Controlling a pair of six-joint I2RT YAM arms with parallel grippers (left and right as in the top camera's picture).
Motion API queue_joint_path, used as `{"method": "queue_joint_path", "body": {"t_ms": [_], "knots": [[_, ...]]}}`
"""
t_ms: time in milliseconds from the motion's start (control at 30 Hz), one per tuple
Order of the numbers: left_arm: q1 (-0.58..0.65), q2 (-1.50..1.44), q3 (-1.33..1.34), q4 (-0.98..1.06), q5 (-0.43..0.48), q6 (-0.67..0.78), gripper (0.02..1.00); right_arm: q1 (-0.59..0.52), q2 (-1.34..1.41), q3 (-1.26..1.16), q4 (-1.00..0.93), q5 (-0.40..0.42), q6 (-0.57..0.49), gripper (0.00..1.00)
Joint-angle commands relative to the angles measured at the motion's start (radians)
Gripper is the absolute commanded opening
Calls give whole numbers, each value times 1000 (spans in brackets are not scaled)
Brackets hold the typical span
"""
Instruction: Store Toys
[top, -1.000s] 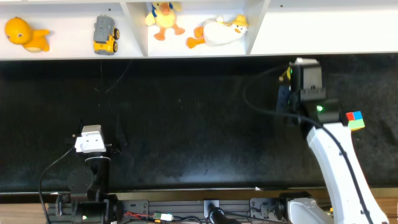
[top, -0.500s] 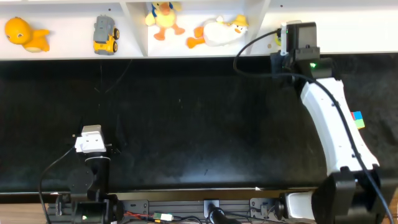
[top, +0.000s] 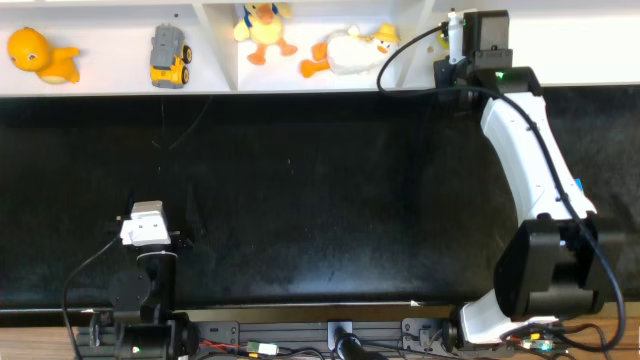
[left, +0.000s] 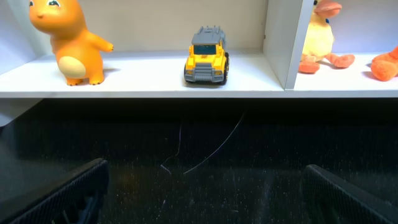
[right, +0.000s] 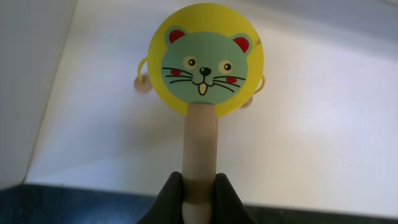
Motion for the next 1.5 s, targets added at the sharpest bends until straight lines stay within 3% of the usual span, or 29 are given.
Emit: {"method": "queue_joint_path", "body": {"t_ms": [33, 500, 667, 867, 967, 1267, 1500], "knots": [[-2, -9, -2, -1, 2, 15, 998, -9, 52, 55, 22, -40, -8, 42], [-2, -9, -2, -1, 2, 15, 998, -10, 144, 100, 66, -45, -7, 66], [-2, -9, -2, -1, 2, 15, 998, -14, 147, 100, 67, -97, -3, 82], [-2, -9, -2, -1, 2, 15, 998, -14, 147, 100, 67, -110, 2, 183], [-2, -9, -2, -1, 2, 15, 998, -13, 147, 100, 67, -110, 13, 187], [-2, -9, -2, -1, 2, 15, 998, -13, 143, 100, 61, -110, 40, 562], [-2, -9, -2, -1, 2, 15, 998, -13, 75, 100, -48, -108, 53, 709]]}}
